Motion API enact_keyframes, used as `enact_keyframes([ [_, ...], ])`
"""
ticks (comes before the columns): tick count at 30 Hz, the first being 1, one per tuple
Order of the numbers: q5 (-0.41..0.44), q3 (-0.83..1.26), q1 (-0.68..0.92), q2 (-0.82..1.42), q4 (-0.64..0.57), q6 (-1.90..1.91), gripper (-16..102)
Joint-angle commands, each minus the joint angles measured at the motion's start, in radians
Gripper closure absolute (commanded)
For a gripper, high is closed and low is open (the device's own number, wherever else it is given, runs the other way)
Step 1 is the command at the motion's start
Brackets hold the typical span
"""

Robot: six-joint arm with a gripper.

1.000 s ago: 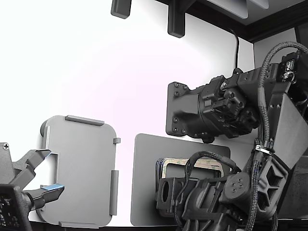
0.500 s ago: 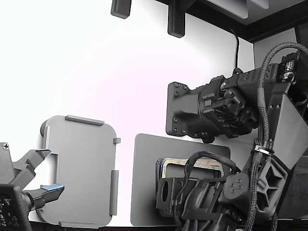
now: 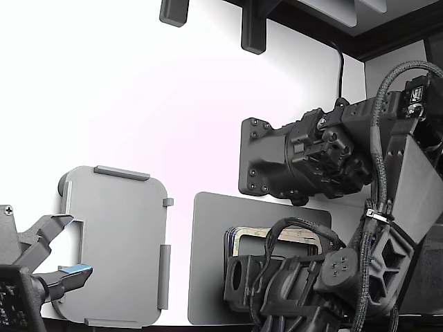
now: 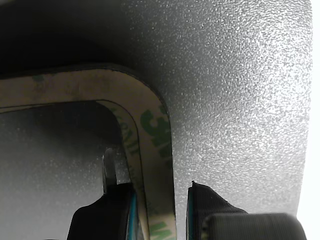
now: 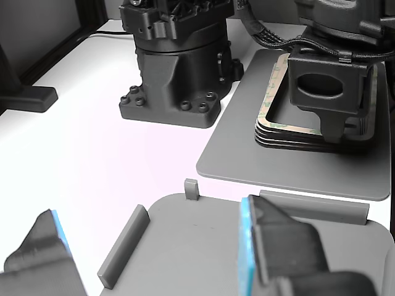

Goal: Move top rectangular frame to the holder.

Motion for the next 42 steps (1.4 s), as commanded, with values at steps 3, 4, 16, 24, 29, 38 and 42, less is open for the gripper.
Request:
enact_keyframes([
  [3, 0.002, -0.014, -0.018, 0.018, -0.005, 0.003, 48],
  [4, 0.002, -0.012, -0.018, 0.018, -0.005, 0.003, 48],
  [16, 0.009, -0.006, -0.018, 0.025, -0.005, 0.008, 56],
  [24, 0.021, -0.006, -0.02, 0.026, -0.008, -0.002, 77],
  [29, 0.035, -0.023, -0.02, 0.026, 0.0, -0.012, 96],
  [38, 0.023, -0.107, -0.021, 0.028, 0.074, -0.02, 96],
  [42, -0.008, -0.202, -0.055, 0.028, 0.155, 0.003, 96],
])
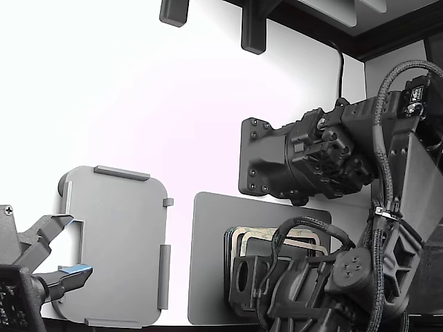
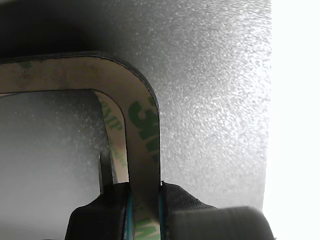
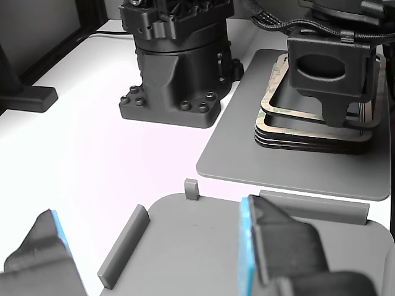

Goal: Move top rectangular frame to the holder.

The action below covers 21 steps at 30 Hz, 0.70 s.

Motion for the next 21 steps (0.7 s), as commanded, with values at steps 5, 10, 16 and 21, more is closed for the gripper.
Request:
enact_keyframes([
  [5, -0.032, -0.198, -0.081, 0.031, 0.126, 0.175, 96],
  [10, 0.014, -0.229, -0.147, 0.077, 0.144, 0.344, 96],
  [16, 0.017, -0.265, -0.245, 0.104, 0.15, 0.515, 96],
  [21, 0.072, -0.295, -0.318, 0.103, 0.15, 0.678, 96],
])
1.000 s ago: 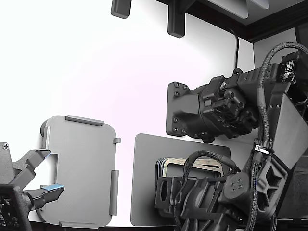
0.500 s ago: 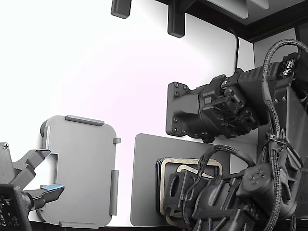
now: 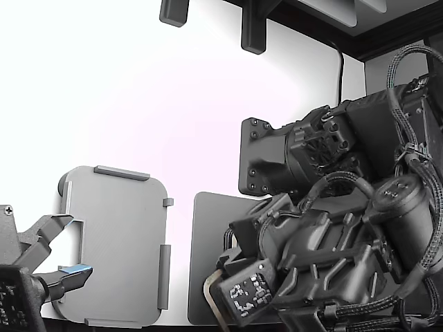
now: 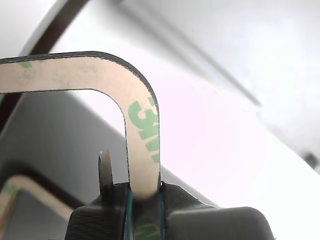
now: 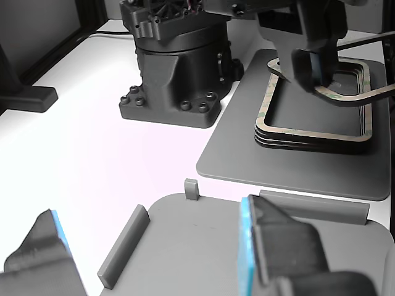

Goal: Move top rectangular frame to the holder.

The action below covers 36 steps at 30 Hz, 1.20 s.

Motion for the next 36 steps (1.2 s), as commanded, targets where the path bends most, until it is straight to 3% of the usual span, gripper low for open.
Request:
enact_keyframes([
  [1, 0.025, -0.035, -0.055, 0.014, 0.009, 0.12, 96],
  [5, 0.081, -0.048, -0.112, -0.014, 0.011, 0.199, 96],
  [17, -0.026, -0.212, -0.313, -0.16, 0.011, 0.253, 96],
  [36, -0.006, -0.416, -0.462, -0.41, 0.011, 0.164, 96],
])
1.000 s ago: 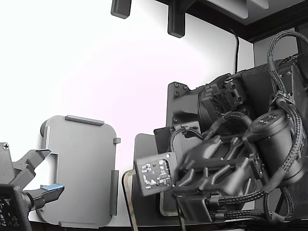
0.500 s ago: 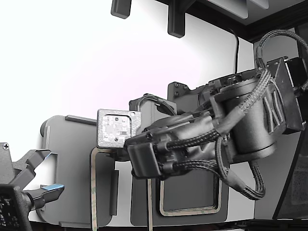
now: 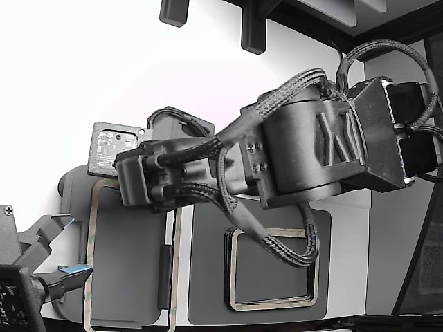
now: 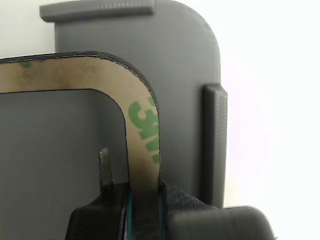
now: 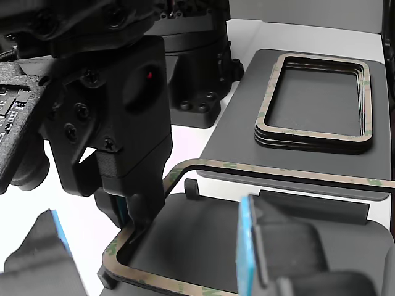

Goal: Move top rectangular frame to the holder.

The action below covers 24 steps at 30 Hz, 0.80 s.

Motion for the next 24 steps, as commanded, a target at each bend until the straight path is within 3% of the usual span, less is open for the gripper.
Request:
enact_keyframes([
  [1, -0.003, -0.054, -0.021, 0.005, 0.009, -0.011, 96],
  [24, -0.009, -0.12, -0.066, -0.089, 0.009, -0.071, 96],
])
